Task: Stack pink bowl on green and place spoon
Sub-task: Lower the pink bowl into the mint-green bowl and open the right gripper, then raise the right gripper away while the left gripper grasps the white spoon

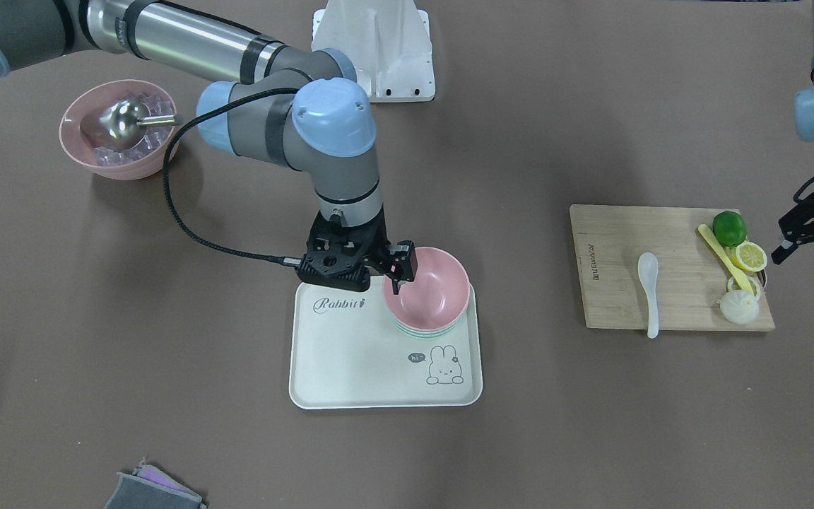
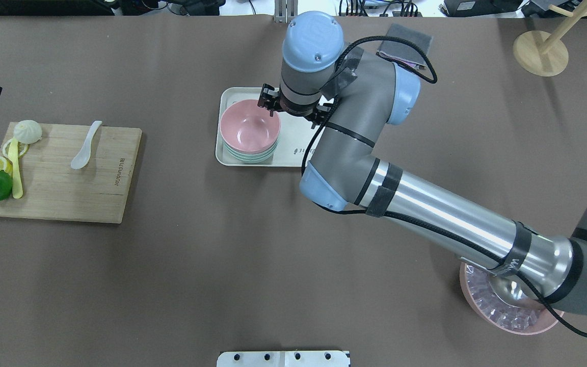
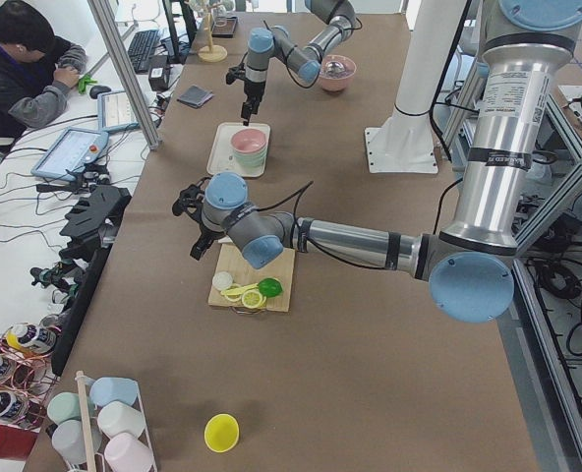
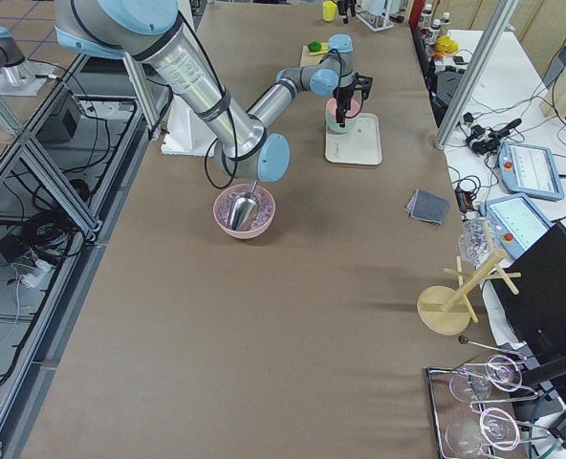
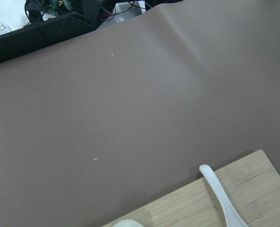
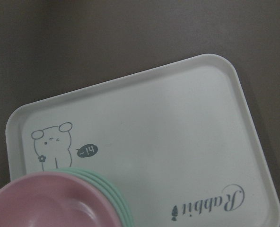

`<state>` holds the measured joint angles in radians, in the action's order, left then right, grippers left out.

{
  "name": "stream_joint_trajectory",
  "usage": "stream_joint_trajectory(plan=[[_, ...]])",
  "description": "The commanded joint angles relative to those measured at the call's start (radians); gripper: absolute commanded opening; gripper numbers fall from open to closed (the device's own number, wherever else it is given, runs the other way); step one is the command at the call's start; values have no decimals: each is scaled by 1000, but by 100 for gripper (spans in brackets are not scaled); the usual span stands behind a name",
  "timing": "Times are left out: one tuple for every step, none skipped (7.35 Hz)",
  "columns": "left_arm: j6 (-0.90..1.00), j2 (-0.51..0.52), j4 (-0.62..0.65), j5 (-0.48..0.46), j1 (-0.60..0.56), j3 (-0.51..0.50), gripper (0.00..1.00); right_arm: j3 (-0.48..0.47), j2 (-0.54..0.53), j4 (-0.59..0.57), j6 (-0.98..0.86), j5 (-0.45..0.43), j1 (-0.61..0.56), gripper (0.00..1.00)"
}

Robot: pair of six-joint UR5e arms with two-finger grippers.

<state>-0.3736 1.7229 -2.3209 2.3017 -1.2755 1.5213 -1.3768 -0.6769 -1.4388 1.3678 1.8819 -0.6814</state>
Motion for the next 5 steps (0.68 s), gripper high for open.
stream_joint_trajectory(plan=[[-143, 26, -8, -133, 132, -21, 98, -155, -189, -5, -201, 40, -93, 100], [-228, 56, -11, -218, 209, -42, 98, -172, -244, 1, -290, 66, -140, 100], [-287, 93, -12, -273, 279, -70, 98, -179, -286, 9, -399, 112, -197, 100], [-309, 130, -14, -318, 321, -116, 97, -185, -321, 11, -527, 205, -280, 100], [-311, 145, -14, -336, 347, -142, 97, -185, -361, 9, -656, 292, -367, 100]])
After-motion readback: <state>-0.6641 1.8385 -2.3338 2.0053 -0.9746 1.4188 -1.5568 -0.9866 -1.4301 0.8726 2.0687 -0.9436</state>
